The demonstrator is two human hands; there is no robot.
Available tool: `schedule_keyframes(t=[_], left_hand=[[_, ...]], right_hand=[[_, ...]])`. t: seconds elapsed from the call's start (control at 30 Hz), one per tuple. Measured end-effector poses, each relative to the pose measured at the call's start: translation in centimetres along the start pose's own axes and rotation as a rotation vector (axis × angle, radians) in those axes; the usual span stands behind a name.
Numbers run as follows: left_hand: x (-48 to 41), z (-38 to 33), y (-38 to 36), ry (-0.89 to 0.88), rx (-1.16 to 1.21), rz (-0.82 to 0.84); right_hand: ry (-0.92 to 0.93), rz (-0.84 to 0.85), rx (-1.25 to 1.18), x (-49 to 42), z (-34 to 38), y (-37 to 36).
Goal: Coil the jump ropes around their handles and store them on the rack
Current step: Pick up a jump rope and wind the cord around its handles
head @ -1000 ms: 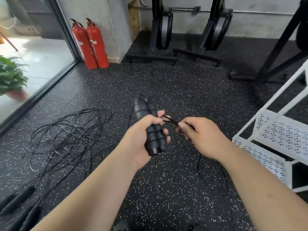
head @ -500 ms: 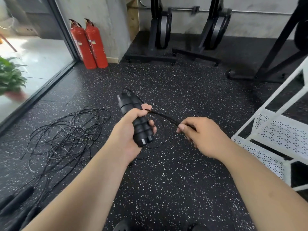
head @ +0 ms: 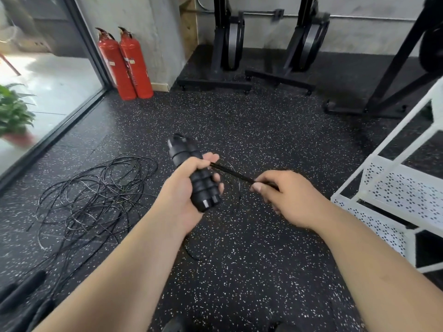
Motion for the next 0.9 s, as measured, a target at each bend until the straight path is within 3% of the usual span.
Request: schedule_keyframes(t=[0.27, 0.43, 0.53, 0.63, 0.73, 0.8, 0.9], left_hand=[[0.8, 4.2, -3.1, 0.162, -0.107, 0.153], [-0.1, 2.1, -1.3, 0.092, -0.057, 0.073], [0.2, 1.3, -1.0, 0.105, -0.112, 0.048], [0.7, 0.0, -0.2, 0.168, -0.537, -0.033], [1.4, -3.6, 0.0, 0.053, -1.368, -0.216], [2.0, -4.6, -1.4, -0.045, -1.792, -0.283], [2.4, -4.8, -2.7, -0.162, -2.038, -0.296]], right_hand=[[0.060, -0.061, 0.056, -0.6, 1.1, -0.5], [0.020, 0.026, 0.070, -0.2, 0.7, -0.4], [-0.022, -0.089, 0.120, 0.3, 0.4, 1.4], [-0.123, -0.291, 0.179, 1.0, -1.3, 3.9], [-0.231, -0.348, 0.305, 1.2, -3.1, 4.6], [-0.247, -0.321, 0.384, 1.1, -3.0, 4.1], [-0.199, -0.407, 0.413, 1.8, -1.5, 4.7]])
Point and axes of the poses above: each hand's wrist, its own x-axis away from the middle knuckle, its own y-axis out of the back of the hand, z = x × y, the point moved 10 cm from there along -x, towards the middle knuckle, and after that the axes turned 13 degrees about z, right-handed, at the moved point
